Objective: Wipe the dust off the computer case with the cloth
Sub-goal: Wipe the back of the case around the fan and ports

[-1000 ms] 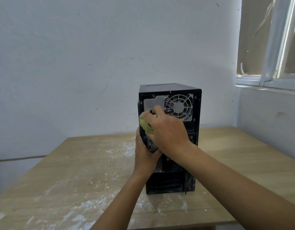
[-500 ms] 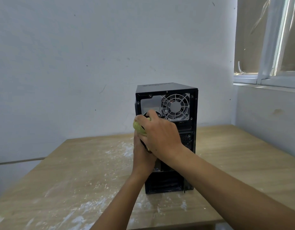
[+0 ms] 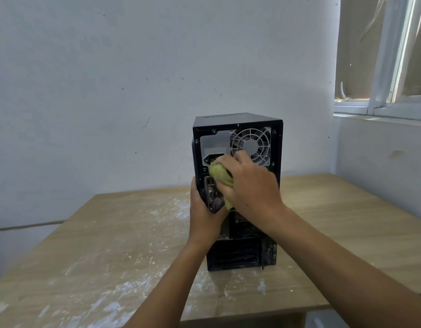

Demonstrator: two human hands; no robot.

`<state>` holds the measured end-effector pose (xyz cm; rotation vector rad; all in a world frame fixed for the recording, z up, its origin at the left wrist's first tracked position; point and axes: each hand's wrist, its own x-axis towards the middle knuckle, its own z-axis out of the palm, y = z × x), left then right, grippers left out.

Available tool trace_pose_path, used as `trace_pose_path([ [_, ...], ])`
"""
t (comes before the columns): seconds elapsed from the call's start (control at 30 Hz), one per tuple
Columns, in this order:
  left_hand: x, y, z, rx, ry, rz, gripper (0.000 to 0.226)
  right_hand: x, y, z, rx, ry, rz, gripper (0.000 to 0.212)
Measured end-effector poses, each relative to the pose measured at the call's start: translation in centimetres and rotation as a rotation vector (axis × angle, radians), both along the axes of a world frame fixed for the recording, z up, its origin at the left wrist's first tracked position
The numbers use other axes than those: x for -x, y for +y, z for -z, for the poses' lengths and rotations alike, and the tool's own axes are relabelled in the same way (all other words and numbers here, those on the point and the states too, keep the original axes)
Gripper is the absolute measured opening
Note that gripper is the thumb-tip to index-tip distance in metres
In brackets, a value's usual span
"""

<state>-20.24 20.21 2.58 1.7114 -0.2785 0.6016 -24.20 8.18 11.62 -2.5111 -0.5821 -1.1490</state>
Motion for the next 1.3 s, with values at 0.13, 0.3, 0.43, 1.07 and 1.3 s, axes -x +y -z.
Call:
trace_pose_path([
  [0.13, 0.0, -0.2, 0.2, -0.032, 0.016, -0.048, 0.113, -0.3, -4.1, 0.2, -0.082, 0.014, 0.084, 0.029],
  [0.3, 0.2, 0.0, 0.2, -0.053, 0.015, -0.049, 0.113, -0.5, -6.1, 0.1, -0.127, 0.0, 0.154, 0.032],
  [0.43, 1.2, 0.4, -1.9, -0.09, -0.024, -0.041, 0.094, -0.5, -5.5, 0.5, -0.148, -0.012, 0.121, 0.031],
  [1.07, -2.7, 3.7, -15.0, -0.346, -0.236, 0.004, 0.051, -1.2, -0.5, -1.5, -0.134, -0.135, 0.032, 0.032],
  [1.3, -2.7, 3.6, -14.6, -0.346, -0.268, 0.002, 0.056, -0.6, -1.7, 2.3, -0.134, -0.09, 0.04, 0.037],
])
